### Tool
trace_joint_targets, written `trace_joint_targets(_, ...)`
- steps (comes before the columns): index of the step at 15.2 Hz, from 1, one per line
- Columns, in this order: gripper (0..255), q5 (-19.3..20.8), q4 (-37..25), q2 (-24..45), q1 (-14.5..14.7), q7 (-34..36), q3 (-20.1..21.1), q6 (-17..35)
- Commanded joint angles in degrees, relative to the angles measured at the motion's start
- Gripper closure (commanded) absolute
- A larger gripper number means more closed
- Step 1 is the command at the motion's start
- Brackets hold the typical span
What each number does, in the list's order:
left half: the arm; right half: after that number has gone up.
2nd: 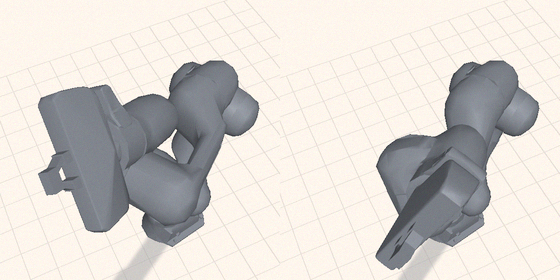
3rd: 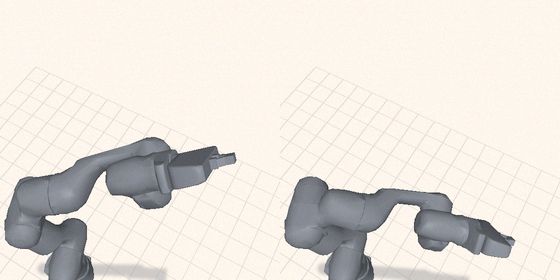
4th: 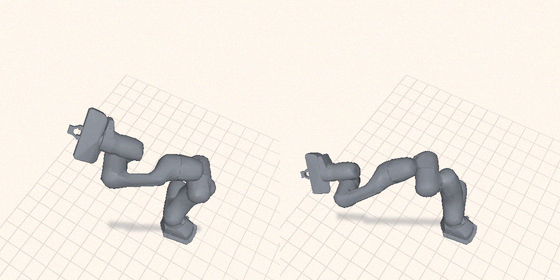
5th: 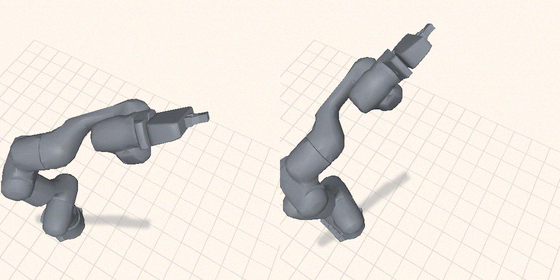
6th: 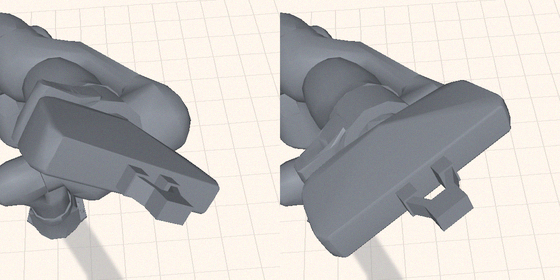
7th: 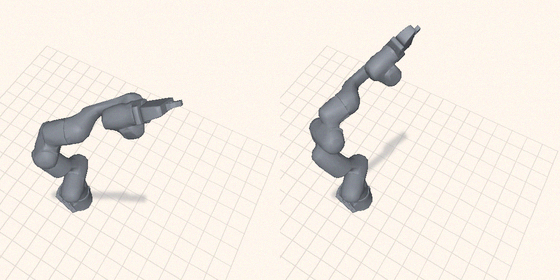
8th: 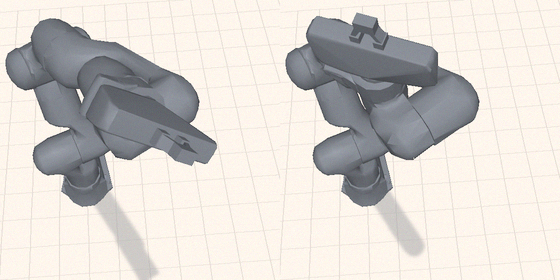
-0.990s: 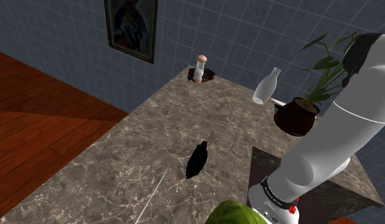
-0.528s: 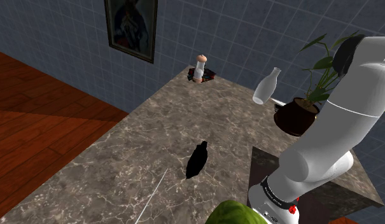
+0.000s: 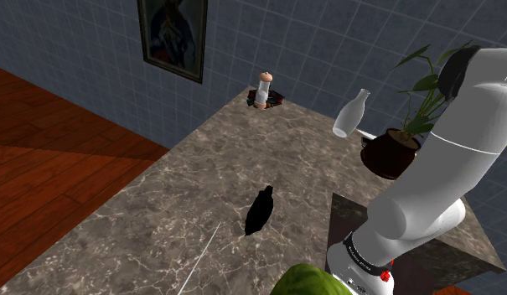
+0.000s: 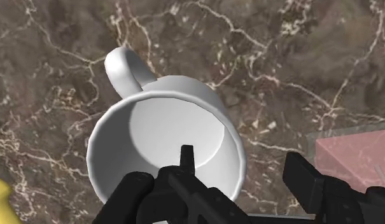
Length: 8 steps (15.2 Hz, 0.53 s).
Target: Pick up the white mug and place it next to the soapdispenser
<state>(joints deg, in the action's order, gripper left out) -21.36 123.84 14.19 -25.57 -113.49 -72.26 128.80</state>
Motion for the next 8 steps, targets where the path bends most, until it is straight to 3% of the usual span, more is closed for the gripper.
trace_joint_targets(1, 0, 0.0, 0.0, 0.0, 0.0, 0.0, 0.0, 0.0)
trace_joint_targets(4, 0, 0.0, 0.0, 0.0, 0.0, 0.0, 0.0, 0.0)
trace_joint_targets(8, 0, 11.72, -2.46, -9.18, 11.81, 8.09, -11.18, -4.73)
